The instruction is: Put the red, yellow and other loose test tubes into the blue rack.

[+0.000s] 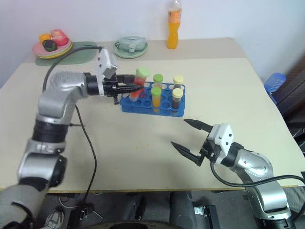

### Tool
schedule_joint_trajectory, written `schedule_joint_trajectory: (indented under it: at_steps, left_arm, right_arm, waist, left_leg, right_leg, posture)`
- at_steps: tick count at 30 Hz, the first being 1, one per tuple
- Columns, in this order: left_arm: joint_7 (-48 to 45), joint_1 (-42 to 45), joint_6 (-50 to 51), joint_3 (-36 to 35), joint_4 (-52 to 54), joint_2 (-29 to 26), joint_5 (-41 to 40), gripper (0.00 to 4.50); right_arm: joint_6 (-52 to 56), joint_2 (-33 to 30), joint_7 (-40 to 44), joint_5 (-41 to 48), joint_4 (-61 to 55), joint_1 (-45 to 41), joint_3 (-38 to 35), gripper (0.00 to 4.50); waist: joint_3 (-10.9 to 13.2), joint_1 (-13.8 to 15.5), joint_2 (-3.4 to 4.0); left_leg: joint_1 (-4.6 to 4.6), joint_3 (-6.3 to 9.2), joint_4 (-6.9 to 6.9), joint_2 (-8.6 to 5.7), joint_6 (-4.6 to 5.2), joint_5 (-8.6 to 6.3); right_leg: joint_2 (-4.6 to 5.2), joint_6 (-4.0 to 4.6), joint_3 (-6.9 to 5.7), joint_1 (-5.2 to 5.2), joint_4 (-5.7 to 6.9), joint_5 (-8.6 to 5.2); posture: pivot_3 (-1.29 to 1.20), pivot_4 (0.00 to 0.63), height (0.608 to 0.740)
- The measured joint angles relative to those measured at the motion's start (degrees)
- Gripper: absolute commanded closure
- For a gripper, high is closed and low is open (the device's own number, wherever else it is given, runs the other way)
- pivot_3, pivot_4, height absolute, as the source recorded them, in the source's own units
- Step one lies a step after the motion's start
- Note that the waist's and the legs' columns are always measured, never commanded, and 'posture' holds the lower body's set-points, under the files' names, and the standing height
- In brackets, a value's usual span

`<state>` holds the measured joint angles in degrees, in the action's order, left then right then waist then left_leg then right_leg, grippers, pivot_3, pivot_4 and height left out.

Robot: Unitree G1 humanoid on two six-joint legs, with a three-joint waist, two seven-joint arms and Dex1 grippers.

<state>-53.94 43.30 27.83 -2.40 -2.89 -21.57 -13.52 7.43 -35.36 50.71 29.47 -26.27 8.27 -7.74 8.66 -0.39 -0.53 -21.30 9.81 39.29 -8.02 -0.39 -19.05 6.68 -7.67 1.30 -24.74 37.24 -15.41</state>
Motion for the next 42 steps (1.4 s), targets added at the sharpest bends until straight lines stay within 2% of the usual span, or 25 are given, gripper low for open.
schedule_joint_trajectory:
  at_steps: [4, 8, 12, 18, 25, 42]
  left_arm:
    - [9.76, -6.91, -2.92, -3.05, 3.70, 4.44, -0.36, 3.46]
    - [17.53, -13.78, -14.59, -1.85, 3.71, 9.72, 3.04, 3.46]
    - [22.79, -15.56, -24.66, -0.40, 0.06, 13.00, 5.98, 3.46]
    - [23.53, -15.65, -31.40, 0.88, -6.96, 16.06, 5.20, 3.46]
    - [23.46, -13.31, -35.80, 1.93, -15.24, 17.21, 4.99, 3.46]
    - [20.08, -13.47, -38.44, 4.68, -17.98, 15.69, 5.55, 3.46]
  right_arm:
    - [0.00, 0.00, 0.40, 0.01, 0.21, 0.66, -0.42, 0.00]
    - [-0.36, 0.00, 1.10, 0.01, 1.65, 0.71, -0.78, 0.00]
    - [-0.52, 0.00, 1.59, 0.00, 2.31, 0.88, -1.23, 0.00]
    - [-0.38, -0.02, 1.45, -0.01, 2.51, 1.20, -1.80, 0.00]
    - [0.03, -1.00, 0.38, 0.01, 1.28, 2.79, -2.65, 0.00]
    - [0.58, -1.16, -2.08, 0.02, -0.74, 5.40, -3.09, 0.00]
  waist:
    - [-0.02, 0.40, 0.00]
    - [-0.04, 1.35, -0.01]
    - [-0.06, 2.01, -0.03]
    - [-0.07, 2.63, -0.03]
    - [-0.08, 2.64, -0.04]
    - [-0.11, 2.65, -0.04]
  left_leg:
    - [0.03, -0.02, 0.00, -0.01, 0.00, 0.00]
    - [0.06, -0.04, 0.01, -0.02, 0.00, 0.00]
    - [0.09, -0.07, 0.02, -0.06, 0.01, -0.01]
    - [0.09, -0.09, 0.03, -0.07, 0.01, -0.01]
    - [0.10, -0.09, 0.03, -0.07, 0.01, -0.01]
    - [0.11, -0.08, 0.02, -0.08, 0.02, -0.01]
  right_leg:
    - [0.03, 0.00, 0.01, 0.04, -0.02, 0.00]
    - [0.04, 0.00, 0.01, 0.10, -0.08, 0.01]
    - [0.08, -0.02, 0.02, 0.15, -0.12, 0.02]
    - [0.08, -0.04, 0.03, 0.15, -0.12, 0.03]
    - [0.08, -0.05, 0.02, 0.15, -0.12, 0.04]
    - [0.08, -0.05, 0.02, 0.17, -0.13, 0.04]
  posture:
    - [0.00, 0.150, 0.740]
    - [0.00, 0.150, 0.740]
    - [0.00, 0.150, 0.740]
    - [0.00, 0.150, 0.740]
    - [0.00, 0.150, 0.740]
    - [0.00, 0.150, 0.740]
